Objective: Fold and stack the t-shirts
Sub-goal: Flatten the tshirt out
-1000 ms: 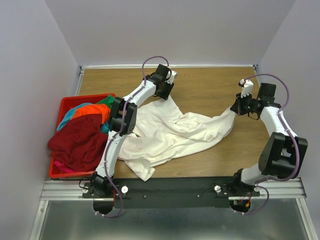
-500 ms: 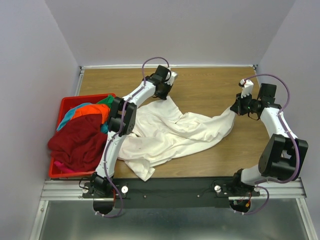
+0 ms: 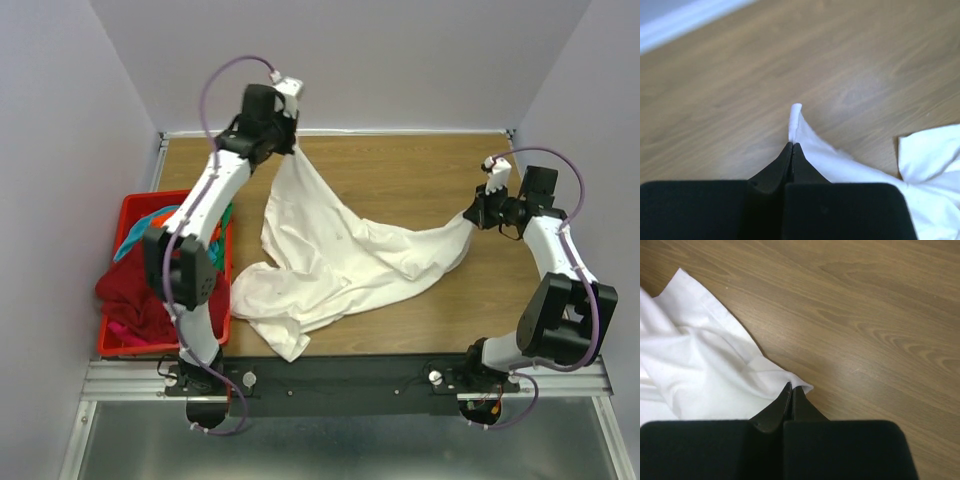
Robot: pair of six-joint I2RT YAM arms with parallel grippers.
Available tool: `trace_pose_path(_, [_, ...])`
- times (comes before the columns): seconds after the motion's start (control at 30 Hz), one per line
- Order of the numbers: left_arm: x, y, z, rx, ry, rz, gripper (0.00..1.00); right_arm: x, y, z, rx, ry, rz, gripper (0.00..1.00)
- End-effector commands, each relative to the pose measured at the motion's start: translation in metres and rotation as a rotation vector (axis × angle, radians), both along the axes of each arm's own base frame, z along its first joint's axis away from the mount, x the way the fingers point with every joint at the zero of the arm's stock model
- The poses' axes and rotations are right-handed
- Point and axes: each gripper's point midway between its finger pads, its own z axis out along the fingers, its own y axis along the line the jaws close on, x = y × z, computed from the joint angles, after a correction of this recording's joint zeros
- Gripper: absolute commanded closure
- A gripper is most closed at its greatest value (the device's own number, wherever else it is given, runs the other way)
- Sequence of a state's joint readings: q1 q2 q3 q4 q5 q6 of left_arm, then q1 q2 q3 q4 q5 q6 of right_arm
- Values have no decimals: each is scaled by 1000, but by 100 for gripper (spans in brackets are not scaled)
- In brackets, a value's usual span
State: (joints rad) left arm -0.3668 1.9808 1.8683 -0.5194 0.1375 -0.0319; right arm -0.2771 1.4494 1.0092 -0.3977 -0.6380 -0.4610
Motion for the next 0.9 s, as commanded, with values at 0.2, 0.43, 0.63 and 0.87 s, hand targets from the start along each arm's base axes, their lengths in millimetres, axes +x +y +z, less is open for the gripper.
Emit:
trace_pose_path(0.2, [-65, 52, 212, -176, -536, 75, 100, 10, -1, 129, -22, -294, -26, 99])
trace_pose_path(0.43, [-160, 90, 347, -297, -921, 99, 100, -28, -6, 292, -142, -672, -137, 100])
trace_pose_path(0.63, [-283, 122, 469, -489, -1288, 56, 100, -84, -15, 423, -197, -967, -305, 99])
trace_pose_path(0.87, [-421, 164, 550, -658, -1610, 15, 100, -168, -24, 532, -214, -1250, -517, 99])
